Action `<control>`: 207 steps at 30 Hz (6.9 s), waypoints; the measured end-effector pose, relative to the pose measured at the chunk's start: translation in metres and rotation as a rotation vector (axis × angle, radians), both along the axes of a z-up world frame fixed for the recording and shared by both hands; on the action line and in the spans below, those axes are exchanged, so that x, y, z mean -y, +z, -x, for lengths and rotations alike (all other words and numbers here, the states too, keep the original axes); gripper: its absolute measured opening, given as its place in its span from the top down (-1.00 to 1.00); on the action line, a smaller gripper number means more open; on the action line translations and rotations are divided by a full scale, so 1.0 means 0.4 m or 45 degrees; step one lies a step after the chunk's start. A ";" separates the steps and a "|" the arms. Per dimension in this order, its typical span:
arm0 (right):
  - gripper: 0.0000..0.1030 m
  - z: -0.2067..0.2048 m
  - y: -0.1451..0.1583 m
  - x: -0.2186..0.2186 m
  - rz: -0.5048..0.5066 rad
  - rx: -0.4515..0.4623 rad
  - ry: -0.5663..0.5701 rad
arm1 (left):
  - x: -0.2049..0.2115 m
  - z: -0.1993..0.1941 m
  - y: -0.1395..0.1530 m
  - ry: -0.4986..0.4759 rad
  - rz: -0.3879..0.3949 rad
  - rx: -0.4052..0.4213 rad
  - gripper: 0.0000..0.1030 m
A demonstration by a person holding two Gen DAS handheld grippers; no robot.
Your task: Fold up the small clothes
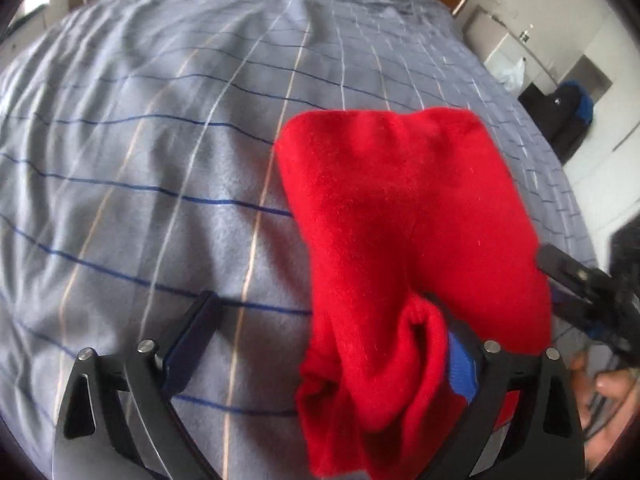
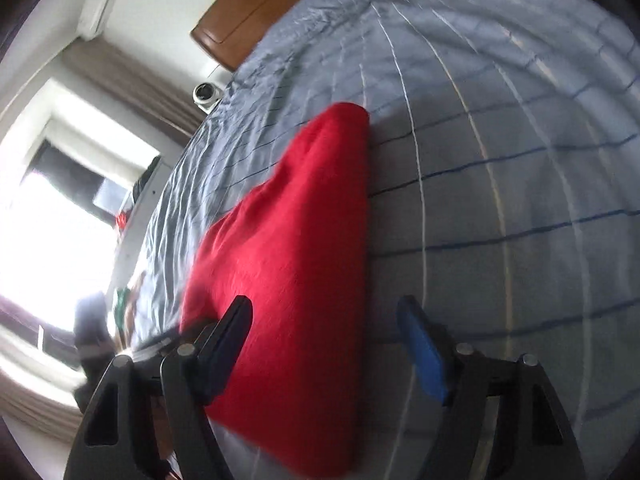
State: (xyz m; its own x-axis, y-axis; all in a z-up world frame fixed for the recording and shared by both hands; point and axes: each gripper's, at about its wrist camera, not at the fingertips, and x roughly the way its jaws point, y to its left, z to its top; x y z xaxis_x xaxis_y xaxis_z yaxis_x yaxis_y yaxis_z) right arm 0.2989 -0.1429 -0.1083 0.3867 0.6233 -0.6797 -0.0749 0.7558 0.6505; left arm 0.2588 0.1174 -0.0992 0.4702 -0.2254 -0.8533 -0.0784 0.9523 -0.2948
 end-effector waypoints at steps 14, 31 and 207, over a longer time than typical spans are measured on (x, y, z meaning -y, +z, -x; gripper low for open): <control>0.51 0.053 0.163 -0.272 0.670 0.572 0.194 | 0.030 0.050 0.174 -0.105 0.079 0.264 0.61; -0.82 0.194 0.109 -0.079 0.672 0.369 0.101 | 0.039 0.311 0.128 -0.028 -0.360 0.306 -0.85; -0.99 0.707 0.380 -0.087 0.824 0.477 0.125 | 0.198 0.672 0.354 0.094 -0.457 0.247 -0.99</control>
State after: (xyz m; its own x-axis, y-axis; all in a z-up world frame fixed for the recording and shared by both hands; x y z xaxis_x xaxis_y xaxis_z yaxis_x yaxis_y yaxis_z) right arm 0.0161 -0.1083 0.0436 0.6272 0.1874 -0.7560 -0.2902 0.9570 -0.0036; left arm -0.0101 0.0383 0.0423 0.6340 0.1107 -0.7653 -0.1261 0.9913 0.0389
